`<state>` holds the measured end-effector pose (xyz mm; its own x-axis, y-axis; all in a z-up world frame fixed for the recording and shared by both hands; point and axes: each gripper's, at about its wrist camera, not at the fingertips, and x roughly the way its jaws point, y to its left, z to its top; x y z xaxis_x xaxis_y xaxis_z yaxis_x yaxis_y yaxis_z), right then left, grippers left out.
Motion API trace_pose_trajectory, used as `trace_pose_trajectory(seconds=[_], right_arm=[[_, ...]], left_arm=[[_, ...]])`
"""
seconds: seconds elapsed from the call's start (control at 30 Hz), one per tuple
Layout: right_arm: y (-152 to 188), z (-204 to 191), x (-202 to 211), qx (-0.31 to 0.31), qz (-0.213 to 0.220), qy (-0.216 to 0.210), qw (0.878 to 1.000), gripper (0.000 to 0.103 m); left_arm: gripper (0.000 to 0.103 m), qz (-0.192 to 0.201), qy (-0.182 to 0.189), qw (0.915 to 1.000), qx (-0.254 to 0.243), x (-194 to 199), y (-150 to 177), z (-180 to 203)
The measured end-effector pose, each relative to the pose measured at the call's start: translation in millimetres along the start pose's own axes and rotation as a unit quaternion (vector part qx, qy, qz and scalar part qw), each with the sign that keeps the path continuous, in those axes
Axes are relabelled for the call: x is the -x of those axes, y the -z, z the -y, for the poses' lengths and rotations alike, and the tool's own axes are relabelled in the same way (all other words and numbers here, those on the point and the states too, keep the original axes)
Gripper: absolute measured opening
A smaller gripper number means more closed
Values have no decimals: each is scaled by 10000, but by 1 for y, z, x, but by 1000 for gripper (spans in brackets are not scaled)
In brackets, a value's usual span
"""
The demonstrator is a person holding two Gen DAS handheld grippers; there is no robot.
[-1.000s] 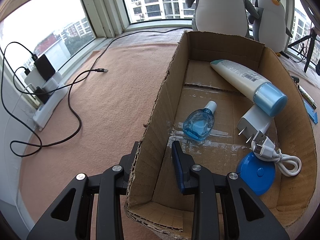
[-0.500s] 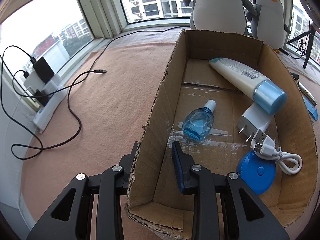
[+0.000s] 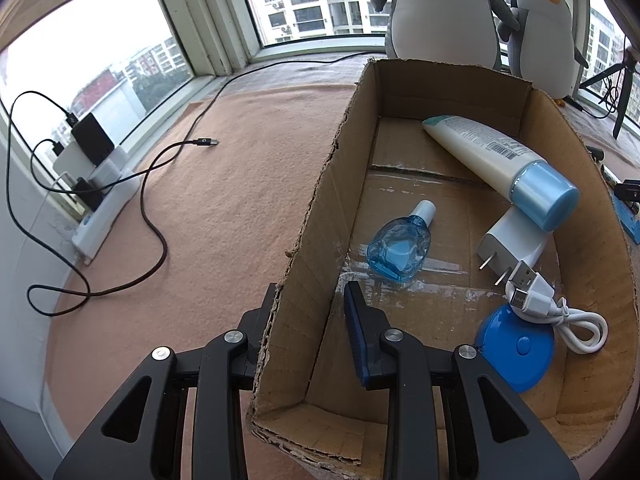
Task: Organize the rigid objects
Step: 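Move the right gripper to the patterned lighter and grasp it, then carry the lighter into the box and open the right gripper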
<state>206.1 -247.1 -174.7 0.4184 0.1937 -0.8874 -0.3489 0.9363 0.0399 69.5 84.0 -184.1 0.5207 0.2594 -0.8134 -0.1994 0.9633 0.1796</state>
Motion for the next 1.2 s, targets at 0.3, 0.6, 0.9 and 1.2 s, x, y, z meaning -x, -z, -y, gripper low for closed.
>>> trace_pose_trajectory(seconds=[0.3,0.6,0.9,1.2], right_arm=[[-6,5,0,9,-23,129,9999,21],[7,9,11,-278,66,144,9995,21],[18,9,36,-469,243,58,9986,21],[11,-31,71,-298,524,-186,9980,21]], left_arm=[[28,15,-12,10000,40,-1,0,-2],[28,19,-14,10000,37,-1,0,0],[28,24,-14,10000,35,0,0,0],[28,27,2,10000,37,-1,-1,1]])
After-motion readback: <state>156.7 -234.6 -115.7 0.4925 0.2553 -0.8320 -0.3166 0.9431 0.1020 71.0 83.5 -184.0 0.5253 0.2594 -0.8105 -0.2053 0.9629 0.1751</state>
